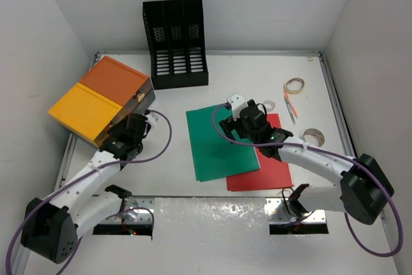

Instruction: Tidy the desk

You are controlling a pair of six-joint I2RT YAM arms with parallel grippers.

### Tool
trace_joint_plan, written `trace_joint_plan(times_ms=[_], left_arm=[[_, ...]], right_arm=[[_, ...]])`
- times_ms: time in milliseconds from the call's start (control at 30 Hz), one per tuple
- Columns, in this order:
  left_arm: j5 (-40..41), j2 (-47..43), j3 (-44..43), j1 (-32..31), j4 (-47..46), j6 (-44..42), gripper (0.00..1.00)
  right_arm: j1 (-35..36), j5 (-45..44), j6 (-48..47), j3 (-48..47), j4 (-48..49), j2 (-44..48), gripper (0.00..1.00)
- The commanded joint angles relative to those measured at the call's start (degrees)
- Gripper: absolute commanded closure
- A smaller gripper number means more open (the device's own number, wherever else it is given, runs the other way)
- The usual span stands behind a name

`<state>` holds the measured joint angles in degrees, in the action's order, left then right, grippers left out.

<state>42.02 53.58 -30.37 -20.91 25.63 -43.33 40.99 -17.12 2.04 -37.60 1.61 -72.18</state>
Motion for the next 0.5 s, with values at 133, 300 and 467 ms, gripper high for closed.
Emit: trace_joint_plan(times_ms=[133,300,467], left_arm=[[5.6,-5.7,6.4,-0.1,-18.3,-6.6,0.6],[5.8,-4.8,11.9,-0.4,-24.7,-10.5,0.6],[5.7,-4.6,13.4,-0.4,-28.6,-11.5,0.59]], right_arm=[[-0.2,2.9,2.7,1.7,3.5,3.3,0.01],[-0.2,3.6,3.2,1.4,3.0,3.5,0.01],[-0.2,3.8,3.3,0.6,2.3,3.5,0.01]])
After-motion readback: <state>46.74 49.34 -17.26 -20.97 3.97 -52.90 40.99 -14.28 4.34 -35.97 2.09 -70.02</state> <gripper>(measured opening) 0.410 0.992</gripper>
